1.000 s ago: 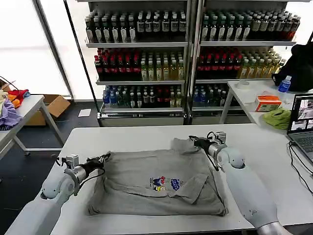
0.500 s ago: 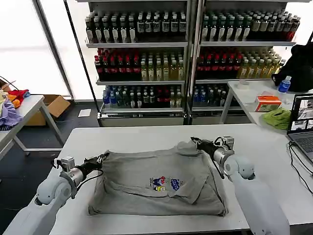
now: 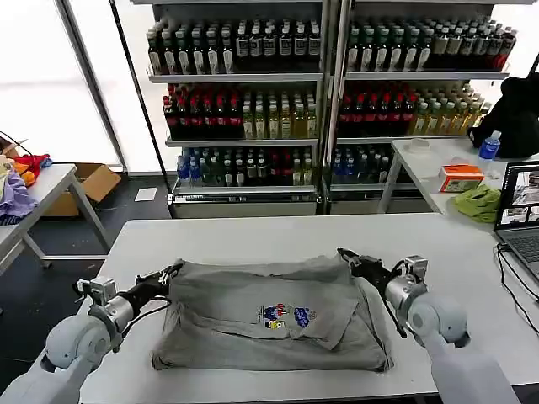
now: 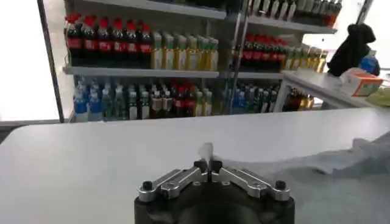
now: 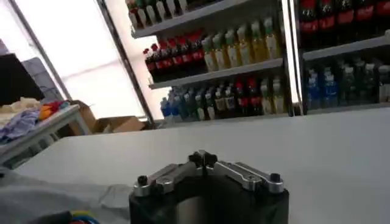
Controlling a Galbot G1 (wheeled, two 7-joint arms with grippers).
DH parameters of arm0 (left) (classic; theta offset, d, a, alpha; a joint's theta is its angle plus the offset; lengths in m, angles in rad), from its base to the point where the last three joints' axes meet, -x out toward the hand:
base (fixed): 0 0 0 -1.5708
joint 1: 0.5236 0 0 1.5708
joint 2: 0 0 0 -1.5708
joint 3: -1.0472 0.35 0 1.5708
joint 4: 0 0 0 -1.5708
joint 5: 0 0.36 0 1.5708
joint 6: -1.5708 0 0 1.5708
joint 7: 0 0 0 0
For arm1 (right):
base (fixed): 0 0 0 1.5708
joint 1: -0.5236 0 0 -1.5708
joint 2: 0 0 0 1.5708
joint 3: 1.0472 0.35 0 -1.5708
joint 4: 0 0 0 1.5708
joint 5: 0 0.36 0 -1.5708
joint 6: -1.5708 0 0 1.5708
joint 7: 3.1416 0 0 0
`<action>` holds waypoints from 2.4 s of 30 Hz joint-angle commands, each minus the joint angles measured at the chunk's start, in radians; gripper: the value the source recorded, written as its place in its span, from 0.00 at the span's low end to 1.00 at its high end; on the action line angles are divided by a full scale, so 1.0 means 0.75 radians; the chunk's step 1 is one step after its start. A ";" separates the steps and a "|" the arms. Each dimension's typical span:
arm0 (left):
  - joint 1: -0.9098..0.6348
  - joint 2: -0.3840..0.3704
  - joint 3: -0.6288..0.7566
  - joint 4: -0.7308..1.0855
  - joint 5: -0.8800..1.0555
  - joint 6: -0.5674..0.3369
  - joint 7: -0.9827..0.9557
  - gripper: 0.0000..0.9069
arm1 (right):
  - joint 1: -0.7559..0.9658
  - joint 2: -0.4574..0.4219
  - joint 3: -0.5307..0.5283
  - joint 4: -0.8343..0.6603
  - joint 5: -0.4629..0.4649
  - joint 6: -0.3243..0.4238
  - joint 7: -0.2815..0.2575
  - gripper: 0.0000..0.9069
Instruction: Fold and organize the clothes.
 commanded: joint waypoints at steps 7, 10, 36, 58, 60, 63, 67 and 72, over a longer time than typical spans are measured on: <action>0.379 -0.019 -0.127 -0.267 0.031 0.001 -0.041 0.01 | -0.471 -0.016 0.269 0.320 0.084 -0.004 0.015 0.00; 0.445 -0.028 -0.147 -0.292 0.055 0.003 -0.045 0.01 | -0.570 -0.004 0.298 0.369 0.093 -0.004 0.009 0.00; 0.654 -0.129 -0.294 -0.428 0.225 0.016 -0.118 1.00 | -0.666 0.018 0.300 0.396 -0.101 0.156 -0.040 1.00; 0.653 -0.505 -0.086 -0.425 0.451 -0.197 -0.430 1.00 | -0.749 0.078 0.317 0.297 -0.357 0.727 0.043 1.00; 0.622 -0.506 -0.088 -0.395 0.466 -0.196 -0.418 1.00 | -0.748 0.078 0.320 0.304 -0.304 0.711 0.065 1.00; 0.602 -0.514 -0.089 -0.340 0.484 -0.194 -0.413 0.97 | -0.748 0.073 0.323 0.303 -0.256 0.696 0.075 1.00; 0.591 -0.541 -0.101 -0.273 0.494 -0.196 -0.381 0.82 | -0.744 0.075 0.321 0.309 -0.228 0.679 0.099 1.00; 0.598 -0.560 -0.105 -0.259 0.497 -0.183 -0.357 0.82 | -0.732 0.078 0.320 0.316 -0.157 0.635 0.126 1.00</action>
